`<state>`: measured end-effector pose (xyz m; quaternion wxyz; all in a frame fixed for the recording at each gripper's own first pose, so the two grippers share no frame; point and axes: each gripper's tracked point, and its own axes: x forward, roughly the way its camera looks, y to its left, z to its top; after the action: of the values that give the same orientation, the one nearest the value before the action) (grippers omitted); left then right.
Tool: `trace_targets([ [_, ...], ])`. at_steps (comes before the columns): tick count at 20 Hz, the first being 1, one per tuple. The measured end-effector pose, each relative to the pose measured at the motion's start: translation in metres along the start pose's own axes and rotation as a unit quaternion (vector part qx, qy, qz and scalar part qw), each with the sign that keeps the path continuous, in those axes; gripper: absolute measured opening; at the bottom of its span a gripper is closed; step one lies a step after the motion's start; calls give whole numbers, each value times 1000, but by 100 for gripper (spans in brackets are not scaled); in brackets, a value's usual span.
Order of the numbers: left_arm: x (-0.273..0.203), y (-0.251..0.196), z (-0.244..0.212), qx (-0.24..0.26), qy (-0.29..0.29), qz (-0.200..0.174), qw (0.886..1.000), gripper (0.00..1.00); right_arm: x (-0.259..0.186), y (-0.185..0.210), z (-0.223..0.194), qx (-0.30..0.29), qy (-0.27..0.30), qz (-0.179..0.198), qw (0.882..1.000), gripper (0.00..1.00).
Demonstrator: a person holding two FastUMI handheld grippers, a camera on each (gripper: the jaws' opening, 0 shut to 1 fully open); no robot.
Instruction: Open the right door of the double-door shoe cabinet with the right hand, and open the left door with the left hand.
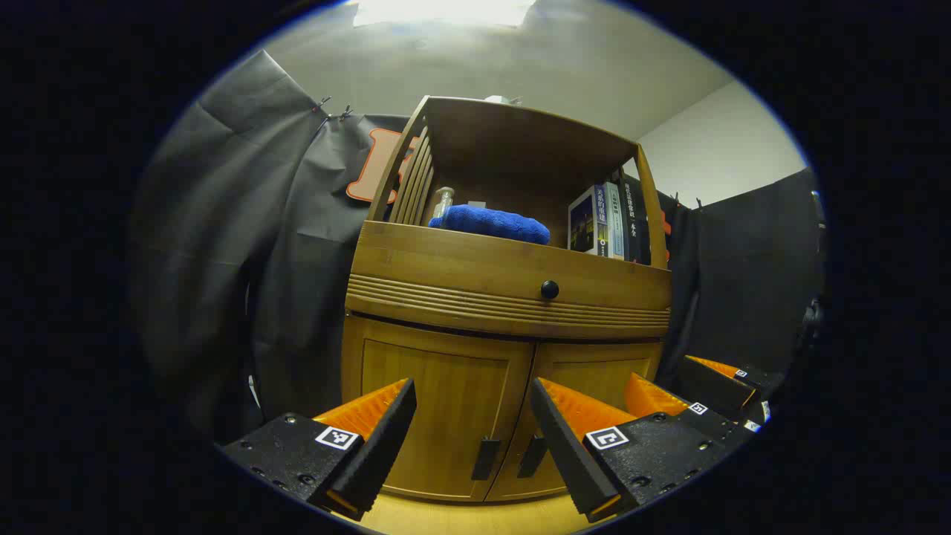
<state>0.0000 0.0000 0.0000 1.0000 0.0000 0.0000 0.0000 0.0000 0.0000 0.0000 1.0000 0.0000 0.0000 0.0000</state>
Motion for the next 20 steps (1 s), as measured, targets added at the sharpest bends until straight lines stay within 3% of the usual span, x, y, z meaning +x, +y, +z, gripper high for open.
trace_targets([
  [13, -17, 28, 3, 3, -1, 24, 1000, 95, 10, 14, -17, 7, 25, 3, 1000, 97],
  [20, -35, 65, 5, 28, 0, 68, 997, 95, 49, 36, -65, -5, 73, 13, 997, 96],
])
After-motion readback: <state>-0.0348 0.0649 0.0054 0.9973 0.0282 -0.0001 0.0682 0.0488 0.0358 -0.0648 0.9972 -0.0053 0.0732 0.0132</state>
